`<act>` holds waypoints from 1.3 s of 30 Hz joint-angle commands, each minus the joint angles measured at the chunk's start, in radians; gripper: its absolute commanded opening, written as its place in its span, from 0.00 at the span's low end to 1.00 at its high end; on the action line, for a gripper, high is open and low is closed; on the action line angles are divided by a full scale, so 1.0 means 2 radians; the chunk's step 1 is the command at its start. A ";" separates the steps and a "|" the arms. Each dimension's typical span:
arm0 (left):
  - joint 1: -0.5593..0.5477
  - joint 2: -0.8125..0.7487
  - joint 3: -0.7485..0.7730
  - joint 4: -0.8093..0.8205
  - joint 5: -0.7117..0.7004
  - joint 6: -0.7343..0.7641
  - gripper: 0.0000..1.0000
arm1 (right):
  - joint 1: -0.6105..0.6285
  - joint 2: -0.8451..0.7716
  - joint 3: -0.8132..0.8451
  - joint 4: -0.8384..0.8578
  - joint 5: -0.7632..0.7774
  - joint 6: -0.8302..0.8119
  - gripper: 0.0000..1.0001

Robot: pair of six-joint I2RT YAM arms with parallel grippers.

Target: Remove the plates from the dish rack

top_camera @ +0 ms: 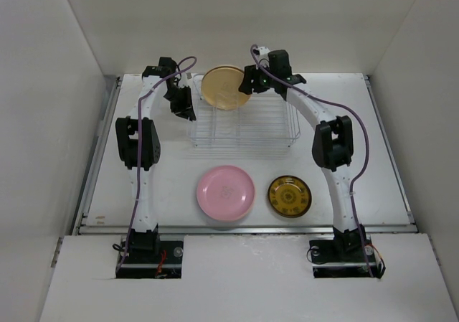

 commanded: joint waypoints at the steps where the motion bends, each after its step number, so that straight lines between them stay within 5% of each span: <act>1: 0.012 0.027 -0.014 -0.019 -0.016 -0.016 0.00 | 0.003 -0.039 -0.022 0.006 0.028 0.004 0.65; 6: 0.012 0.027 -0.014 -0.019 -0.016 -0.016 0.00 | 0.008 -0.058 -0.053 0.001 0.043 -0.001 0.65; 14: 0.012 0.027 -0.014 -0.019 -0.016 -0.016 0.00 | 0.022 -0.023 0.003 0.001 0.038 0.004 0.45; 24: 0.012 0.027 -0.014 -0.019 -0.016 -0.016 0.00 | 0.022 -0.022 0.003 0.037 0.043 0.014 0.45; 31: 0.012 0.032 -0.014 -0.023 -0.016 -0.011 0.00 | 0.022 0.010 0.032 0.030 0.067 0.014 0.57; 37: 0.012 0.036 -0.014 -0.023 -0.020 -0.011 0.00 | 0.022 0.019 0.047 0.053 0.083 0.010 0.57; 39: 0.012 0.037 -0.014 -0.023 -0.020 -0.011 0.00 | 0.022 0.031 0.061 0.053 0.083 0.010 0.48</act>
